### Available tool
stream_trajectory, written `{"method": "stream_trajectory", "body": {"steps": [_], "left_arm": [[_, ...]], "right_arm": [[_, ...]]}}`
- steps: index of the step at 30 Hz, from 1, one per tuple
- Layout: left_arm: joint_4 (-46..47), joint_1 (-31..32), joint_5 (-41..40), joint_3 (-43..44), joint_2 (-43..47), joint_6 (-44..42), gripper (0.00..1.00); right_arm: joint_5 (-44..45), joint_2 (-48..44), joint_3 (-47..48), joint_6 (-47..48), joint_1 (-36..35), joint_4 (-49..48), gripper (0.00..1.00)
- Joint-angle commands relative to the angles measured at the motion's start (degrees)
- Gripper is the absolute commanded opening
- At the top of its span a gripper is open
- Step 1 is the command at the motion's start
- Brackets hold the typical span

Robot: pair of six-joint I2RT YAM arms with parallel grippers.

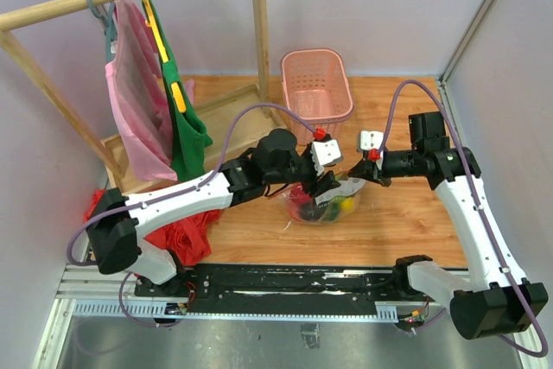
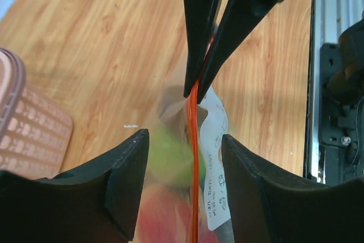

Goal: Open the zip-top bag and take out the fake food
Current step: Adjust the zipper food storage bag at the center of the board.

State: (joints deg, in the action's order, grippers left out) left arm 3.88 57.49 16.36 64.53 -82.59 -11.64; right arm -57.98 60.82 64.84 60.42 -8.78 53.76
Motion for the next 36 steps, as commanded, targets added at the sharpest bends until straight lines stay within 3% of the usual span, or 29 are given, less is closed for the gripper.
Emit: {"method": "stream_trajectory", "body": {"steps": [1,4,7,9,11,14,15,18,22,29,31,36], "left_arm": [[-4.44,0.85,-2.24,4.41,-2.63,-4.57,0.54],[-6.13,0.86,-2.0,5.76,-4.12,-4.83,0.42],[-6.23,0.86,-2.71,5.96,-4.54,-4.32,0.11],[-5.1,0.82,-3.64,5.27,-3.99,-3.56,0.01],[-2.72,0.75,-4.72,3.44,-2.54,-2.64,0.0],[3.85,0.57,-6.06,-2.22,1.25,-1.28,0.0],[6.0,0.48,-6.15,-4.16,2.38,-0.37,0.0],[11.95,-0.37,-5.05,-9.29,5.33,2.51,0.0],[18.27,-1.15,-2.99,-14.35,8.12,4.77,0.0],[22.3,-1.68,-0.8,-16.98,9.93,5.65,0.0],[22.75,-1.68,-0.39,-16.95,10.15,5.95,0.0],[24.79,-1.68,0.49,-17.48,10.5,7.7,0.0]], "right_arm": [[-2.7,-0.07,-0.89,-1.6,-0.87,-2.45,0.01],[-3.12,-0.01,-1.22,-1.97,-0.89,-2.84,0.01],[-3.37,-0.14,-1.27,-2.23,-0.9,-2.75,0.01],[-3.14,-0.45,-1.22,-2.67,-0.91,-2.6,0.06],[-3.65,-1.25,-0.91,-3.83,-0.25,-2.71,0.24],[-8.35,-2.34,0.67,-7.16,3.81,-2.61,0.71],[-10.18,-2.76,0.96,-8.33,6.16,-2.61,0.81],[-14.48,-5.12,0.25,-10.71,10.26,-3.28,0.93],[-15.72,-9.24,-6.67,-19.55,13.05,-12.14,1.0],[-17.09,-11.59,-20.44,-40.71,12.78,-40.16,0.99],[-15.92,-10.65,-21.49,-43.09,11.76,-43.7,0.99],[-15.98,-6.67,-20.23,-50.86,9.42,-47.05,0.81]]}}
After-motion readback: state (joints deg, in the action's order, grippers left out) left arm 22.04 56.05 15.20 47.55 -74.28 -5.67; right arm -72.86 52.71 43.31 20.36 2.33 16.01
